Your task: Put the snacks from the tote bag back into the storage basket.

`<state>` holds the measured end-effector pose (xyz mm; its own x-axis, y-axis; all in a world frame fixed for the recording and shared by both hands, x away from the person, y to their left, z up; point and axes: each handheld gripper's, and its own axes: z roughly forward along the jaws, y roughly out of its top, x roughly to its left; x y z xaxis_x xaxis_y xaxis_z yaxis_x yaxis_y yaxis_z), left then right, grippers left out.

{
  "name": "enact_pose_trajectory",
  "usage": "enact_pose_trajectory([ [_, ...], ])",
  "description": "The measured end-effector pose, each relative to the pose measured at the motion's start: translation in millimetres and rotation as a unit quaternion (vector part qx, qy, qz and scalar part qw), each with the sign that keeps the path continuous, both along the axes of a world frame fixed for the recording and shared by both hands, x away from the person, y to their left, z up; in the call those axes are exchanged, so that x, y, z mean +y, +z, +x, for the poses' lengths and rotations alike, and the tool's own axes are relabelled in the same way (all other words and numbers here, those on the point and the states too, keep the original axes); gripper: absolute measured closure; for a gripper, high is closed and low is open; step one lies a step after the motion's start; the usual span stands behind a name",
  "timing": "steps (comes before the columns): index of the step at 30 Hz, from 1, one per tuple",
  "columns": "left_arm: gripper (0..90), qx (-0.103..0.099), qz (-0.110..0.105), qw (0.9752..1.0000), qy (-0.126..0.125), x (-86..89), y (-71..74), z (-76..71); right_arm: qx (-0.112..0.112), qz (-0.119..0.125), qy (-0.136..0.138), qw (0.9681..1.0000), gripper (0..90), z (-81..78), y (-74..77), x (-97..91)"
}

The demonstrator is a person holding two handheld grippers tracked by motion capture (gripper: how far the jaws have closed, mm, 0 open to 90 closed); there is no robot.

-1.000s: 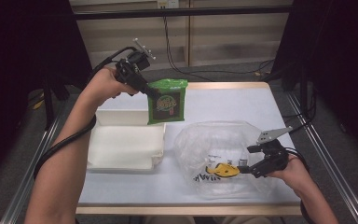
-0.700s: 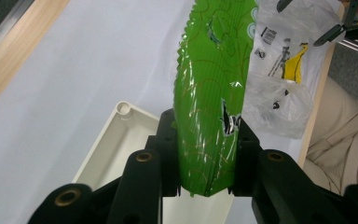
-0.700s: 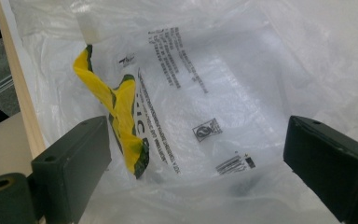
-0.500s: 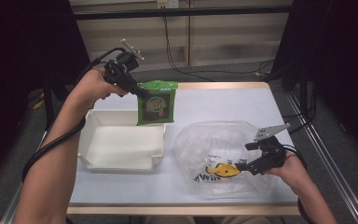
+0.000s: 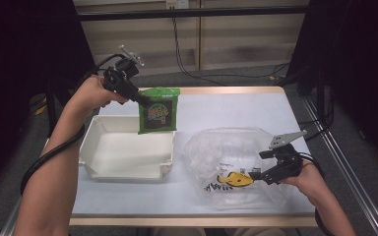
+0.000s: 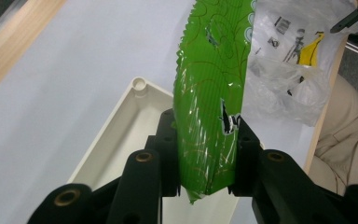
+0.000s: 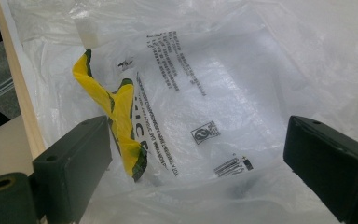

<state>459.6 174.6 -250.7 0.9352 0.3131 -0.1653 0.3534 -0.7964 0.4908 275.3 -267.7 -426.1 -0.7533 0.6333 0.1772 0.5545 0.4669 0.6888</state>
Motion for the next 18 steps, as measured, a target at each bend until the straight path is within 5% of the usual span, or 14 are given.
enact_pose_trajectory([
  [2,71.0,-0.001,0.005,1.0,0.005,2.9,-3.1,2.0,0.005,0.001,-0.001,1.0,7.4,-0.4,0.4,-1.0],
  [3,70.9,0.007,-0.01,0.9995,0.029,2.9,-6.3,0.2,0.005,0.001,-0.004,1.0,7.4,-0.4,0.1,-1.1],
  [5,71.0,0.003,0.008,0.9999,0.01,6.6,-8.1,4.6,0.005,0.0,-0.005,1.0,7.4,-0.6,0.1,-1.3],
  [6,71.1,0.007,-0.006,0.9995,0.029,5.8,-10.5,3.0,0.004,0.001,-0.002,1.0,7.4,-0.5,-0.1,-1.1],
  [11,71.1,0.007,0.011,0.9998,0.017,8.9,-16.3,7.7,0.001,0.0,0.0,1.0,7.4,0.0,-1.0,-0.6],
  [13,71.1,0.015,-0.004,0.999,0.041,8.1,-21.3,6.1,0.006,0.001,-0.001,1.0,7.4,-0.5,-1.9,0.1],
  [15,71.1,0.012,0.012,0.9996,0.021,10.4,-23.8,10.7,0.007,-0.003,0.001,1.0,7.4,-0.7,-2.8,0.6],
  [18,71.1,0.017,0.006,0.9991,0.039,9.4,-31.3,11.6,0.01,-0.002,0.001,0.9999,7.4,-0.7,-3.9,1.3],
])
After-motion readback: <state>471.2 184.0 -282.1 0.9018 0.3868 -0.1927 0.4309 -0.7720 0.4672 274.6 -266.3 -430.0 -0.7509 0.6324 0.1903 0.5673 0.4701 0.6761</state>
